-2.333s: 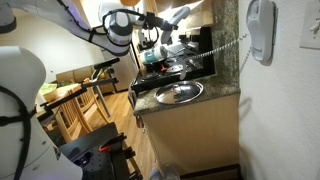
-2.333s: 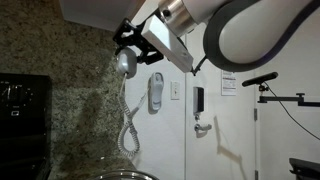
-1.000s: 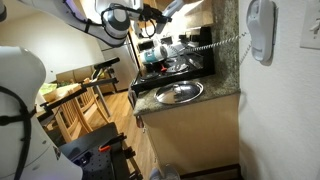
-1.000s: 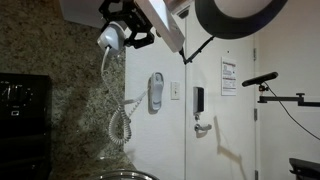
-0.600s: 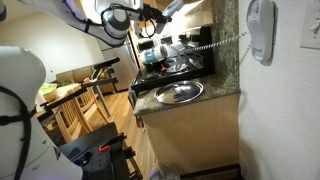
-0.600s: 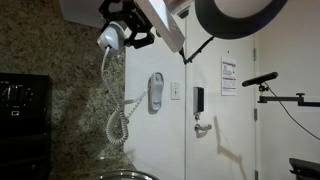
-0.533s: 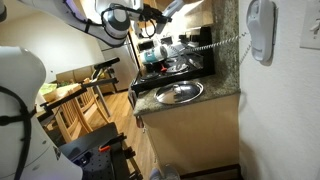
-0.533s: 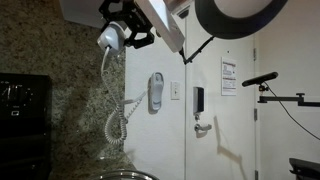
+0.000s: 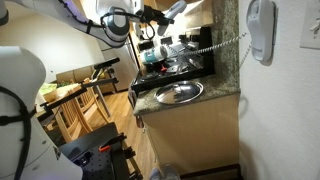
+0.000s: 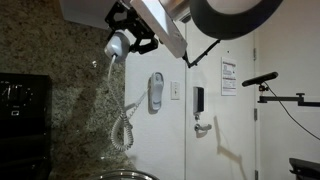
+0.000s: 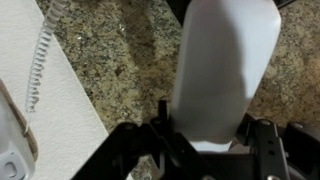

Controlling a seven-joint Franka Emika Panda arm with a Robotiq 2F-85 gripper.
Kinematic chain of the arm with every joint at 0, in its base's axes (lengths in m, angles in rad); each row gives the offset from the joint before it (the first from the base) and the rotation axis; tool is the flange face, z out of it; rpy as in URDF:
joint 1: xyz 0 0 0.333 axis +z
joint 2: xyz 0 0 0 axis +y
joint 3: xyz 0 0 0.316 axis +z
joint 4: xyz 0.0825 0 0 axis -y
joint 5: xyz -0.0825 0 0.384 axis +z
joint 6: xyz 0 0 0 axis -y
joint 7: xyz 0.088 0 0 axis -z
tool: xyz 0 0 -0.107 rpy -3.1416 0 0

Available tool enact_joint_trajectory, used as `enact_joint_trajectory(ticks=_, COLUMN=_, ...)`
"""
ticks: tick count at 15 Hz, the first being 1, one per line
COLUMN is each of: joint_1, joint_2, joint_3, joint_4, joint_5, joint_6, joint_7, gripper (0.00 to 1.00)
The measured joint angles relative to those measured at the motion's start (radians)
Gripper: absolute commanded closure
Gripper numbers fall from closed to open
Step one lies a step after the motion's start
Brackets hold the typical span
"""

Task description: Hang the intercom headset on the holder

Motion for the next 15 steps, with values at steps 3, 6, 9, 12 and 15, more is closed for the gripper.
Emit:
enact_joint_trajectory(ticks=3, joint_1=-0.013, joint_2=0.073, joint_3=0.002, joint_4=-0.006, joint_5=0.112, joint_6=-0.046, joint_7=-0.05, gripper=0.66)
enact_joint_trajectory(ticks=6, joint_1=-0.032, joint_2=0.121, joint_3=0.012, joint_4=-0.014, joint_5=0.171, joint_6=-0.072, joint_7=-0.064, gripper=0.66)
enact_joint_trajectory(ticks=9, joint_1=-0.061, joint_2=0.104, joint_3=0.046, joint_4=-0.018, joint_5=0.181, joint_6=-0.067, joint_7=-0.064, gripper=0.66)
enact_joint_trajectory(ticks=12, joint_1=-0.098, joint_2=0.046, joint_3=0.085, joint_4=-0.029, joint_5=0.181, joint_6=-0.033, joint_7=-0.068, gripper=0.66)
enact_joint_trajectory(ticks=15, joint_1=-0.14, joint_2=-0.031, joint_3=0.116, joint_4=-0.045, joint_5=0.181, joint_6=0.021, joint_7=-0.087, gripper=0.41)
